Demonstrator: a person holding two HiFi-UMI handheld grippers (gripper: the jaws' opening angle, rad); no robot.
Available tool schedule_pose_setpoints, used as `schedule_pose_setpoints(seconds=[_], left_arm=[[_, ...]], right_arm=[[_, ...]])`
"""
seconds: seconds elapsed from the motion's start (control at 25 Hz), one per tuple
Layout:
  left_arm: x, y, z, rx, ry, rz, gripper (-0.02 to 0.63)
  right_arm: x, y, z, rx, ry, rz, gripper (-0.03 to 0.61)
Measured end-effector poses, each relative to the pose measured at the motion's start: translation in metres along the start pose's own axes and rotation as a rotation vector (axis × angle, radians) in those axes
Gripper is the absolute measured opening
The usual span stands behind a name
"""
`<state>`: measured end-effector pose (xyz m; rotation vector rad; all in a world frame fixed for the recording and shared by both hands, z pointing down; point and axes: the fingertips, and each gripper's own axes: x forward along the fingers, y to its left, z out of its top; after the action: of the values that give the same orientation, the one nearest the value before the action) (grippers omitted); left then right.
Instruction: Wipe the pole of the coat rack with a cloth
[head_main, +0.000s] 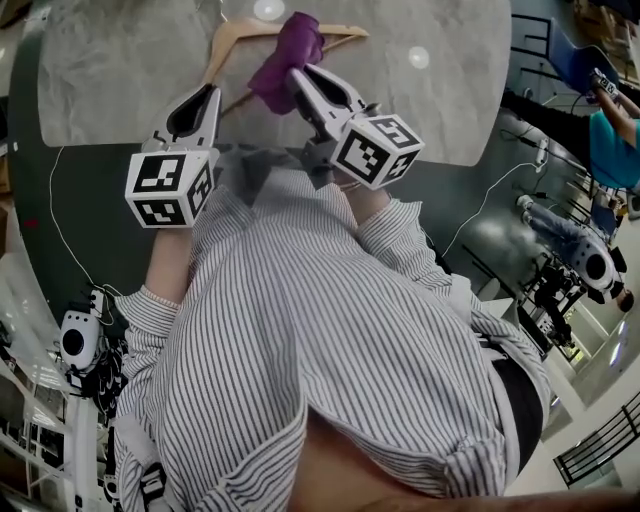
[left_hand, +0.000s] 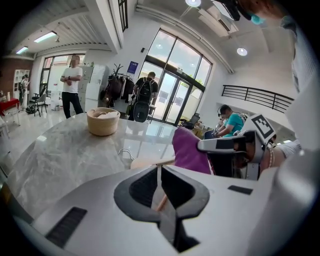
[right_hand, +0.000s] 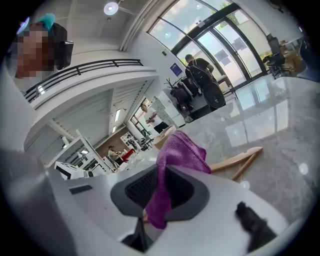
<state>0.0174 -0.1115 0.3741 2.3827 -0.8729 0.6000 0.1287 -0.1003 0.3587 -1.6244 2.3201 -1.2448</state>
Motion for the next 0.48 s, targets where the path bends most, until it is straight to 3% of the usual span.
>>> schedule_pose_setpoints(seconds=[0.24, 0.48], left_arm=[[-0.002, 0.02, -0.015, -0.001, 0.022, -0.015, 0.014], [0.024, 0.025, -0.013, 0.018, 0.064, -0.025, 0.021]], right_arm=[[0.011, 0.003, -0.02, 0.003, 0.014, -0.036, 0.055], [0.013, -0.018, -0.015, 0.017, 0.014, -0.069, 0.055]])
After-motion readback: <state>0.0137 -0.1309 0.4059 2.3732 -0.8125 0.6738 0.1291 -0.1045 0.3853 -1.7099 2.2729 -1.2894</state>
